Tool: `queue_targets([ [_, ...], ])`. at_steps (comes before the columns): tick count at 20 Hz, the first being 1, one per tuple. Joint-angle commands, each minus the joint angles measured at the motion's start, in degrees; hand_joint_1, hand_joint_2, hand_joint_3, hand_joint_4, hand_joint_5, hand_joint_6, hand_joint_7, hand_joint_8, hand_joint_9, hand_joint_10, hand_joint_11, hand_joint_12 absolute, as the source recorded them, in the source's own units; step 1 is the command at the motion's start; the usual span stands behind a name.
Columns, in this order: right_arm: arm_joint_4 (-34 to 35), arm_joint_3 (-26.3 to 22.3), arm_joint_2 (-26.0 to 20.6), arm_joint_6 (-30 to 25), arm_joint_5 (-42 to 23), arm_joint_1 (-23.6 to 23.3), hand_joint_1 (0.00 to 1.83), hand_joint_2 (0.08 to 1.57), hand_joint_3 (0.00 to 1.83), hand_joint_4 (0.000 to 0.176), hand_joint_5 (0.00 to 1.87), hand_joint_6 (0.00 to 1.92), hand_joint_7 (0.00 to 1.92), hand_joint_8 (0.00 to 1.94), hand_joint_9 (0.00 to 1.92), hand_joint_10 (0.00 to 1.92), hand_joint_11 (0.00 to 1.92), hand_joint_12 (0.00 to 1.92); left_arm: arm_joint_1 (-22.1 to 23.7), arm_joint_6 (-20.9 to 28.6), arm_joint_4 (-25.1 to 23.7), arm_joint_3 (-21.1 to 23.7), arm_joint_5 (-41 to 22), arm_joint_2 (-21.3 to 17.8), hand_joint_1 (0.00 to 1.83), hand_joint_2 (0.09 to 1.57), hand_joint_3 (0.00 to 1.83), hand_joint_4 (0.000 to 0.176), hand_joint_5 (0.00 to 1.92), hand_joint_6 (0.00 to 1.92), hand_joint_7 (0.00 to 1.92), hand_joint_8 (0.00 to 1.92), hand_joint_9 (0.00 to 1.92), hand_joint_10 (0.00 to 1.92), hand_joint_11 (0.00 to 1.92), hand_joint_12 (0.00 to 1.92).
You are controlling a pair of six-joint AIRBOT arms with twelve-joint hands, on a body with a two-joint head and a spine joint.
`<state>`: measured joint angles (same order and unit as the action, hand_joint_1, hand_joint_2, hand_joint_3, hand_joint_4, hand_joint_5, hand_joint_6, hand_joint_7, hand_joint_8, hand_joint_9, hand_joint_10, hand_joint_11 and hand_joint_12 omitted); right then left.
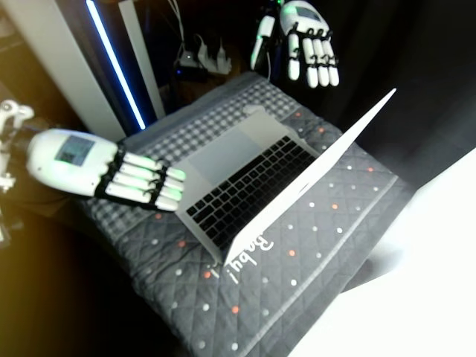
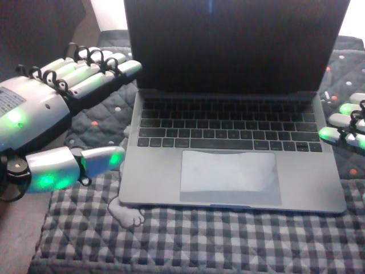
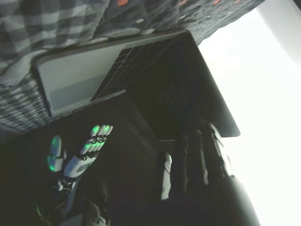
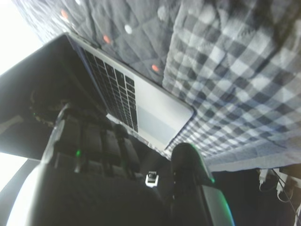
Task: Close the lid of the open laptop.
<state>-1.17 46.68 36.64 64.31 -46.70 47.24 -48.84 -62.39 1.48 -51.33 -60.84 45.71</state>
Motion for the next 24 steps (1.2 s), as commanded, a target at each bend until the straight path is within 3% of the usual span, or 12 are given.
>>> queue_targets([
  [1,0.8,0.2,-0.5,0.3,-6.6,-0.9,0.0,1.4,0.05,0.018,0.0,0.0,0.0,0.0,0.0,0.0,0.0,0.0,0.7,0.0,0.3,0.2,-7.7,-0.6,0.18,1.35,0.03,0.07,0.0,0.0,0.0,0.0,0.0,0.0,0.0,0.0],
  [2,0.8,0.2,-0.5,0.4,-6.6,-1.1,0.0,1.37,0.04,0.02,0.0,0.0,0.0,0.0,0.0,0.0,0.0,0.0,0.7,0.0,0.3,0.4,-7.9,-0.7,0.1,1.37,0.03,0.064,0.0,0.0,0.0,0.0,0.0,0.0,0.0,0.0],
  [4,0.8,0.2,-0.5,0.5,-6.6,-1.3,0.0,1.35,0.02,0.035,0.0,0.0,0.0,0.0,0.0,0.0,0.0,0.0,0.7,0.0,0.2,0.6,-7.9,-0.6,0.03,1.39,0.03,0.089,0.0,0.0,0.0,0.0,0.0,0.0,0.0,0.0],
  [5,0.8,0.2,-0.5,0.5,-6.6,-1.3,0.0,1.36,0.03,0.026,0.0,0.0,0.0,0.0,0.0,0.0,0.0,0.0,0.7,0.0,0.1,0.8,-7.5,-0.4,0.01,1.39,0.02,0.069,0.0,0.0,0.0,0.0,0.0,0.0,0.01,0.0],
  [6,0.8,0.2,-0.5,0.5,-6.6,-1.3,0.0,1.36,0.02,0.002,0.0,0.0,0.0,0.0,0.0,0.0,0.0,0.0,0.6,0.0,-0.2,1.0,-7.0,-0.3,0.03,1.41,0.0,0.078,0.0,0.0,0.01,0.02,0.03,0.0,0.0,0.25],
  [9,0.8,0.1,-0.5,0.5,-6.7,-1.3,0.0,1.38,0.03,0.0,0.0,0.0,0.0,0.0,0.0,0.0,0.0,0.0,-1.0,0.0,-0.4,1.5,-4.4,0.8,0.07,1.42,0.0,0.03,0.07,0.02,0.07,0.01,0.05,0.0,0.0,0.18],
  [11,0.8,0.1,-0.5,0.5,-6.8,-1.4,0.0,1.38,0.02,0.0,0.0,0.0,0.0,0.0,0.0,0.0,0.0,0.0,-1.6,0.4,-1.2,1.6,-2.5,1.6,0.14,1.42,0.0,0.034,0.09,0.02,0.14,0.02,0.11,0.02,0.0,0.22],
  [12,0.8,0.1,-0.5,0.5,-6.8,-1.4,0.0,1.38,0.03,0.0,0.0,0.0,0.0,0.0,0.0,0.0,0.0,0.0,-1.9,0.9,-1.6,1.5,-1.5,2.3,0.19,1.41,0.0,0.007,0.14,0.03,0.18,0.02,0.13,0.02,0.0,0.27],
  [13,0.8,0.1,-0.5,0.5,-6.9,-1.4,0.0,1.38,0.03,0.0,0.0,0.0,0.0,0.0,0.0,0.0,0.0,0.0,-2.3,1.6,-1.9,1.5,-0.9,2.9,0.11,1.41,0.0,0.0,0.14,0.02,0.19,0.02,0.14,0.02,0.0,0.31],
  [21,0.8,0.1,-0.5,0.5,-7.1,-1.4,0.0,1.38,0.02,0.0,0.0,0.0,0.0,0.0,0.0,0.0,0.0,0.0,-4.5,5.6,-3.1,0.2,2.9,7.7,0.25,1.39,0.0,0.011,0.19,0.01,0.22,0.0,0.21,0.03,0.0,0.51],
  [22,0.8,0.1,-0.5,0.5,-7.2,-1.4,0.0,1.38,0.02,0.004,0.0,0.0,0.0,0.0,0.0,0.0,0.0,0.0,-4.5,6.3,-3.1,-0.2,3.4,8.3,0.24,1.4,0.0,0.015,0.17,0.01,0.2,0.0,0.2,0.03,0.0,0.53],
  [24,0.8,0.1,-0.5,0.5,-7.4,-1.5,0.0,1.38,0.01,0.047,0.0,0.0,0.0,0.0,0.0,0.0,0.0,0.0,-4.7,7.3,-3.5,-0.7,4.7,9.3,0.22,1.39,0.0,0.001,0.21,0.01,0.23,0.01,0.24,0.04,0.0,0.73],
])
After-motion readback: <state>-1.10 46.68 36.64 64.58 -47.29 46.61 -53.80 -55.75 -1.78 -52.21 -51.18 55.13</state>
